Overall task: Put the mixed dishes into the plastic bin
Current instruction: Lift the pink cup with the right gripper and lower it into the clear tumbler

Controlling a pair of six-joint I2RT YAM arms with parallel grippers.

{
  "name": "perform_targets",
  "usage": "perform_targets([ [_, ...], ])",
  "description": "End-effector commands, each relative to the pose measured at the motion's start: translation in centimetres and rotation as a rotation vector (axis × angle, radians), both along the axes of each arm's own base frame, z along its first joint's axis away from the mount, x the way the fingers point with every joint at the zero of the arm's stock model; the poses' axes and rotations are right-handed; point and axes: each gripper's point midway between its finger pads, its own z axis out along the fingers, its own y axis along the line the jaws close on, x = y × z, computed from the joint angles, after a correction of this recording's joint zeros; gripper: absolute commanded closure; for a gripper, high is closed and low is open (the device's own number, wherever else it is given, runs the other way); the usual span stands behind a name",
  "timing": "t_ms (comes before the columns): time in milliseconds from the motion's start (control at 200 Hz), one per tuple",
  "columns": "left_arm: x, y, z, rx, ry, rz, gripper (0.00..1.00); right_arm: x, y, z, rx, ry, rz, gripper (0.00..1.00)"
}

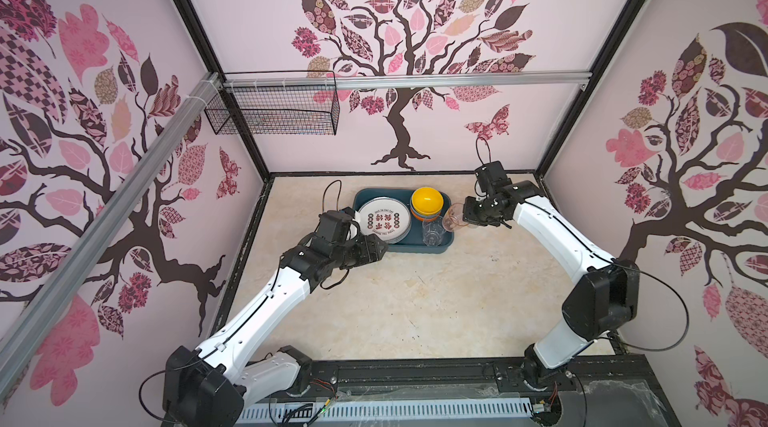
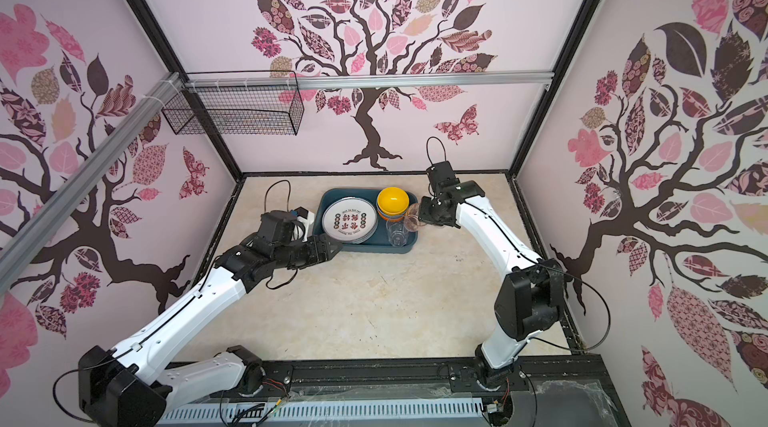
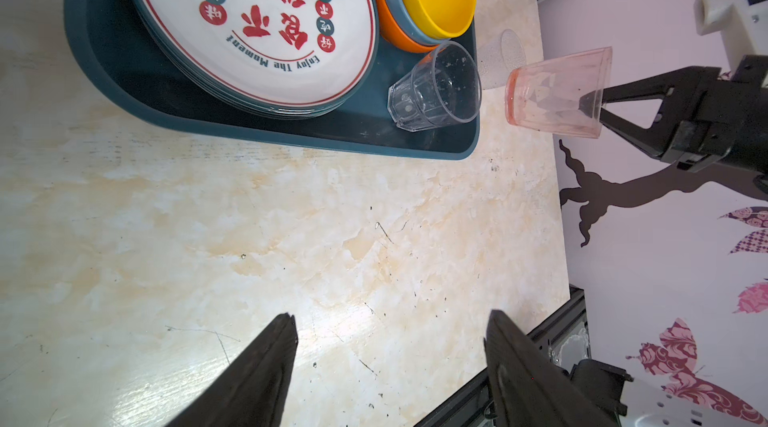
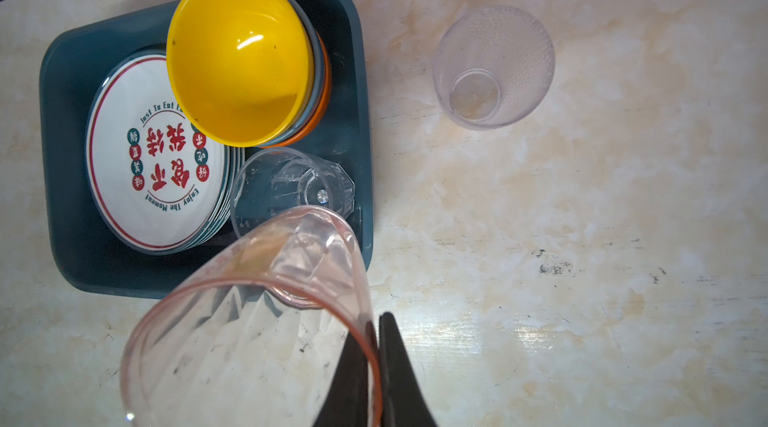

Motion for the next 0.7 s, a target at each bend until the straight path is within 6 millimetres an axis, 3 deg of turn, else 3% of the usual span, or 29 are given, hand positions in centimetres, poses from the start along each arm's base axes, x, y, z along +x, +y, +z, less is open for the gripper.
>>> perform_targets([
  [0, -0.4, 0.7, -0.5, 0.012, 0.007, 0.001, 0.25, 0.4, 1.2, -0.1, -0.004, 0.017, 0.037, 1.0],
  [315, -0.5, 1.2, -0.7, 0.014, 0.016, 0.011, 0.25, 1.9, 3.3, -1.0, -0.007, 0.034, 0.072, 1.0],
  [695, -0.6, 1.3, -1.5, 0.009, 0.032, 0.011, 0.26, 3.1, 4.2, -3.3, -0.023, 0.076, 0.083, 1.0],
])
